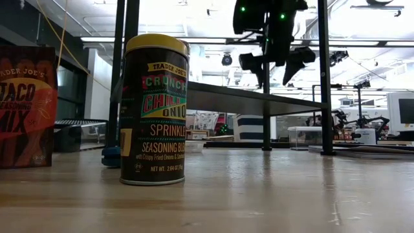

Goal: Shelf spices
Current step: Remove the black seasoning bottle from the shelf

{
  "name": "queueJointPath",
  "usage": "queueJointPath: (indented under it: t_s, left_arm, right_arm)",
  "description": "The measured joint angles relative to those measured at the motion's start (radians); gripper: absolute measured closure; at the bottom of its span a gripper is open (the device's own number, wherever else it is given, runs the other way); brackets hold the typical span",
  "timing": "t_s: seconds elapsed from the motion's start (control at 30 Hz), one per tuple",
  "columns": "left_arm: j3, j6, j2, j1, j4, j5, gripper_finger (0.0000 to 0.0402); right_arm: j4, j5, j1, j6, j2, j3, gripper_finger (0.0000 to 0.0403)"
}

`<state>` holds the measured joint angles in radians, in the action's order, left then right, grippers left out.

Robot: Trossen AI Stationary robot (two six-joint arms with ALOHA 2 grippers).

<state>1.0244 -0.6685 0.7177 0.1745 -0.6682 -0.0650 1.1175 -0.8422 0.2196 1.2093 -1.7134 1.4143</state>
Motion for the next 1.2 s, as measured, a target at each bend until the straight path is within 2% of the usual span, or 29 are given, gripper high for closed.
queueJointPath:
  t_s: [0.13, 0.43, 0.53, 0.6, 0.7, 0.93, 0.97, 1.1, 1.2]
  left_arm:
    - [0.000, 0.000, 0.000, 0.000, 0.000, 0.003, 0.0402]
    - [0.000, -0.010, 0.003, 0.000, -0.001, 0.021, 0.0402]
    - [0.000, -0.011, 0.002, 0.000, -0.001, 0.041, 0.0402]
    - [0.000, -0.011, 0.002, 0.000, 0.000, 0.047, 0.0402]
    - [0.000, -0.019, 0.002, 0.000, -0.001, 0.049, 0.0402]
    - [0.000, -0.019, 0.002, 0.000, -0.001, 0.049, 0.0402]
    - [0.000, -0.020, 0.002, 0.000, -0.001, 0.049, 0.0402]
    - [0.000, -0.027, 0.002, 0.000, -0.001, 0.050, 0.0402]
    - [0.000, -0.027, 0.002, 0.000, -0.001, 0.051, 0.0402]
  right_arm:
    - [-0.023, 0.029, 0.039, -0.078, 0.000, 0.000, 0.0091]
    - [-0.067, 0.101, 0.111, -0.119, 0.000, 0.000, 0.0092]
    - [-0.078, 0.122, 0.115, -0.151, 0.000, 0.000, 0.0104]
    - [-0.082, 0.125, 0.114, -0.152, 0.000, -0.004, 0.0127]
    - [-0.075, 0.163, 0.114, -0.145, -0.001, -0.006, 0.0186]
    - [-0.072, 0.171, 0.075, -0.145, -0.003, -0.006, 0.0379]
    - [-0.072, 0.176, 0.065, -0.146, -0.003, -0.006, 0.0390]
    - [-0.067, 0.252, 0.021, -0.113, -0.006, -0.007, 0.0386]
    - [-0.079, 0.275, -0.023, -0.099, -0.006, -0.007, 0.0399]
